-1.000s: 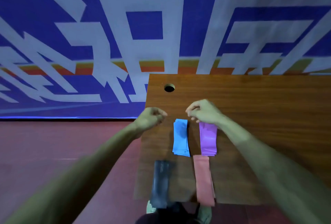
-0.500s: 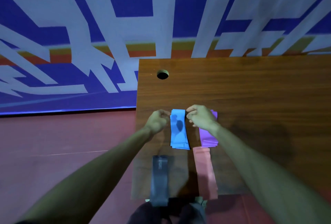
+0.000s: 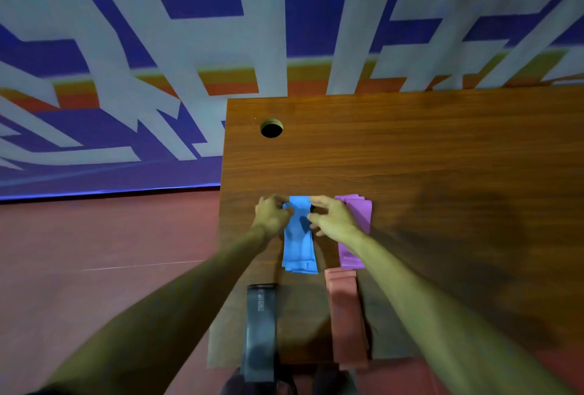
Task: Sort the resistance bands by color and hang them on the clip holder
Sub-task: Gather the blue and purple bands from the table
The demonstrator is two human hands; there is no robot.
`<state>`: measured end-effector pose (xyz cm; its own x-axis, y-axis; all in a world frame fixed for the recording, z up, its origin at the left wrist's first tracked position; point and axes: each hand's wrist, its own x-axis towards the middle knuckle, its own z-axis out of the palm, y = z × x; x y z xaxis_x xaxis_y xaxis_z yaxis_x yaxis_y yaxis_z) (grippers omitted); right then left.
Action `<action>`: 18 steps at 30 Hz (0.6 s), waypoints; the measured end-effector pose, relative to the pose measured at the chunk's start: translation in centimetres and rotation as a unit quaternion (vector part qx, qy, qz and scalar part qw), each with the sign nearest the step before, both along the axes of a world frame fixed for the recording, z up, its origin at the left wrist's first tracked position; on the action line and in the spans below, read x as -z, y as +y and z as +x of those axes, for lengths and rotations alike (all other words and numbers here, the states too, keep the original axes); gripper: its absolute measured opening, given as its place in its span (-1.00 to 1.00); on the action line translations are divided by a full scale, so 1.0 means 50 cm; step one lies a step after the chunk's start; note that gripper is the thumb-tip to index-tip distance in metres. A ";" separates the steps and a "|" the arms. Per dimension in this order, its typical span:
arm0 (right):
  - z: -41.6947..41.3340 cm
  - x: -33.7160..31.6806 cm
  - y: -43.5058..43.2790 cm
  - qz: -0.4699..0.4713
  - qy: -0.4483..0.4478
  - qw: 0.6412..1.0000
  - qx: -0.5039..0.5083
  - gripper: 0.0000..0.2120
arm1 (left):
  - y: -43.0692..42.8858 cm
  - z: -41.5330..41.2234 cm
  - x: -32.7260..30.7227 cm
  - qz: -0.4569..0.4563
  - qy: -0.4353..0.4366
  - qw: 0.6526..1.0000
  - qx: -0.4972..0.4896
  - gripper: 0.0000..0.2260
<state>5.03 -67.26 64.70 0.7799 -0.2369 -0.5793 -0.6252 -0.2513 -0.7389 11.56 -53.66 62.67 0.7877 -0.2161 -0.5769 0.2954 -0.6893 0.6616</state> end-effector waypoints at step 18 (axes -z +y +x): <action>0.000 -0.330 -0.107 -0.009 -0.132 0.990 -0.053 -0.68 | -0.063 0.043 -0.372 -0.088 -0.198 0.958 0.187 -0.80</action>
